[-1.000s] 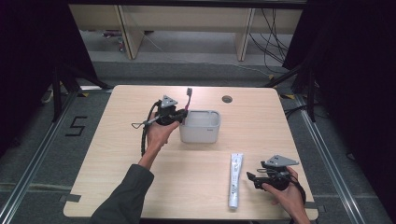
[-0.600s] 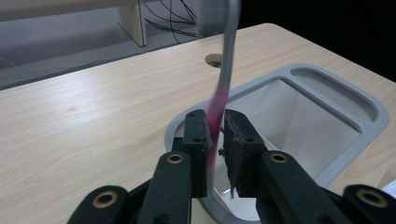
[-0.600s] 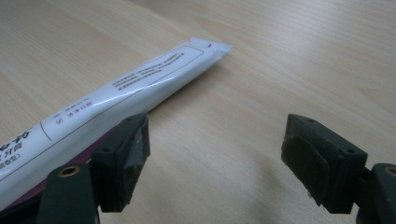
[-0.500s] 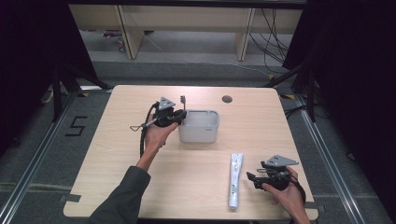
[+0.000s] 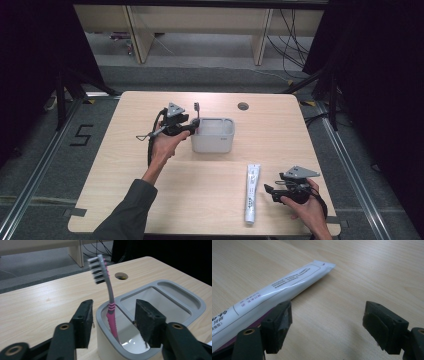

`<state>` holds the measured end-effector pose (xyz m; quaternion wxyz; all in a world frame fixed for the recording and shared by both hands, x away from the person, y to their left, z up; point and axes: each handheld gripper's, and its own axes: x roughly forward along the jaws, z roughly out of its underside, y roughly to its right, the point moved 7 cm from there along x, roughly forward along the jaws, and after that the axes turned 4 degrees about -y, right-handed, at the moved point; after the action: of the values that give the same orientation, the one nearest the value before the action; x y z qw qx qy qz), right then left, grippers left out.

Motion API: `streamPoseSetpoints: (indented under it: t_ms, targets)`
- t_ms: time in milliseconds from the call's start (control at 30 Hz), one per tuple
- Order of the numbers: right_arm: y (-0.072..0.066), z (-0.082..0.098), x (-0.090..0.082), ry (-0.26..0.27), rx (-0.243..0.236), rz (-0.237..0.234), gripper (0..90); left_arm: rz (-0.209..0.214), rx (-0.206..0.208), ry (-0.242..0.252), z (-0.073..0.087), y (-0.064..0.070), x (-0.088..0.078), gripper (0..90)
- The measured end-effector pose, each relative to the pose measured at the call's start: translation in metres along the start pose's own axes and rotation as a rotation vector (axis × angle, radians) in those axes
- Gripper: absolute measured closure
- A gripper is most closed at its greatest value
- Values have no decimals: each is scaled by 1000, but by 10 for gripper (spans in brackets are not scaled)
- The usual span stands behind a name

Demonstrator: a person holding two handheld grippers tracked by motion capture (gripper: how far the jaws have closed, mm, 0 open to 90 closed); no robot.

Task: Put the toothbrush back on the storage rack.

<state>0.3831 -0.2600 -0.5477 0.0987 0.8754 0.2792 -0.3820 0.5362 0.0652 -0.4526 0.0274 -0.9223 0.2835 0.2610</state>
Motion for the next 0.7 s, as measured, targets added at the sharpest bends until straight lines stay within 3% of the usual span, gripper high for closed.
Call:
streamPoseSetpoints:
  t_ms: [100,533,700]
  targets:
    - [0,0,0,0,1,2,241,18,-26,1,-2,2,-6,419]
    - [0,0,0,1,7,4,241,7,-17,-32,4,0,-27,370]
    - [0,0,0,-1,6,6,241,30,-30,-43,10,1,-34,358]
